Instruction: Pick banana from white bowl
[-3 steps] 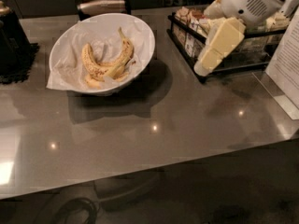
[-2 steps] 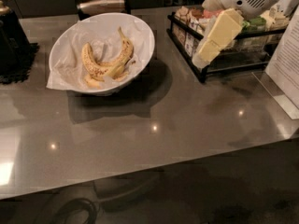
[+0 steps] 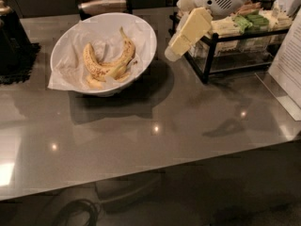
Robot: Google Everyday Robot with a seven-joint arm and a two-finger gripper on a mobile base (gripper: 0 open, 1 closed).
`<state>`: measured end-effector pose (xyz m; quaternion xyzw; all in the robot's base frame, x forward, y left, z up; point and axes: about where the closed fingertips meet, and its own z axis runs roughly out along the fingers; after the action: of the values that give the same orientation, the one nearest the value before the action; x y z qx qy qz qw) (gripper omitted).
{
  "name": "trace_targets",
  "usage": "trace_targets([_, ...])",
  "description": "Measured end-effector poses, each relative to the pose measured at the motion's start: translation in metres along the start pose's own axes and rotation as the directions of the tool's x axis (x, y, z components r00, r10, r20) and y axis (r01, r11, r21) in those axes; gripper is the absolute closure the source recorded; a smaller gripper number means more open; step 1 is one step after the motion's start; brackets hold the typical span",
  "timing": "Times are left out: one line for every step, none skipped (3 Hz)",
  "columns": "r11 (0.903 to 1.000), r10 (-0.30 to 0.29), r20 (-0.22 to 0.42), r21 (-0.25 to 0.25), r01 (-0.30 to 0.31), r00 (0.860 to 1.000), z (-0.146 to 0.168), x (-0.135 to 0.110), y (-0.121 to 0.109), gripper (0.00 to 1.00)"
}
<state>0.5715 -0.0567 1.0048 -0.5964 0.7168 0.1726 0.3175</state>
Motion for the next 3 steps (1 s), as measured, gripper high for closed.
trace_targets([0.9970, -0.002, 0.087, -0.077, 0.008, 0.996, 0.050, -0.041, -0.015, 0.00])
trace_targets([0.9924, -0.009, 0.137, -0.120, 0.025, 0.990, 0.087, -0.081, -0.026, 0.00])
trace_targets([0.9917, -0.016, 0.145, -0.124, 0.034, 0.989, 0.090, -0.087, -0.026, 0.00])
